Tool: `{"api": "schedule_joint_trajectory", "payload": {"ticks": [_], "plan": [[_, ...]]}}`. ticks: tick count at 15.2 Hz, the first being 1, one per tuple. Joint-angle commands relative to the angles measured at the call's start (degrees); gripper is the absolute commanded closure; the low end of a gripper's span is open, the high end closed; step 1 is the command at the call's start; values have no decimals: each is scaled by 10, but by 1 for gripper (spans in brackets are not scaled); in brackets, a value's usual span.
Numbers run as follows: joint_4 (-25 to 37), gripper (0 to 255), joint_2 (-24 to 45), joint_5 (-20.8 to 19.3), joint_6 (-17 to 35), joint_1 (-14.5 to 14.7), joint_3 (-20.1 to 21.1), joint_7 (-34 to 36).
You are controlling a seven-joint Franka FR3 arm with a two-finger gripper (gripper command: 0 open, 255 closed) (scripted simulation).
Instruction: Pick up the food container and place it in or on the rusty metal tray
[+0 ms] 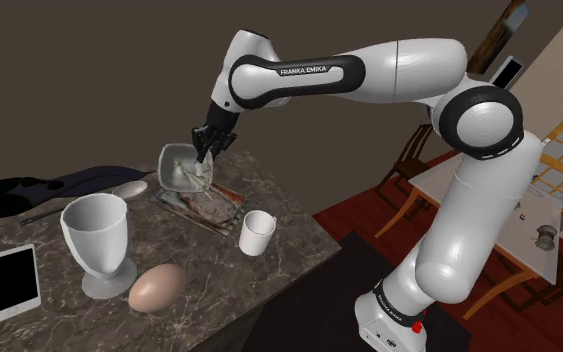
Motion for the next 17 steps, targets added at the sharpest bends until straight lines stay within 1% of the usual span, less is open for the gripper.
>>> {"api": "schedule_joint_trajectory", "payload": {"ticks": [1,2,17], "plan": [[10,255,4,4,-10,-18,-9,-28],[17,255,8,5,-15,-24,-12,-38],[-37,255,52,2,81,-20,-15,-50]]}}
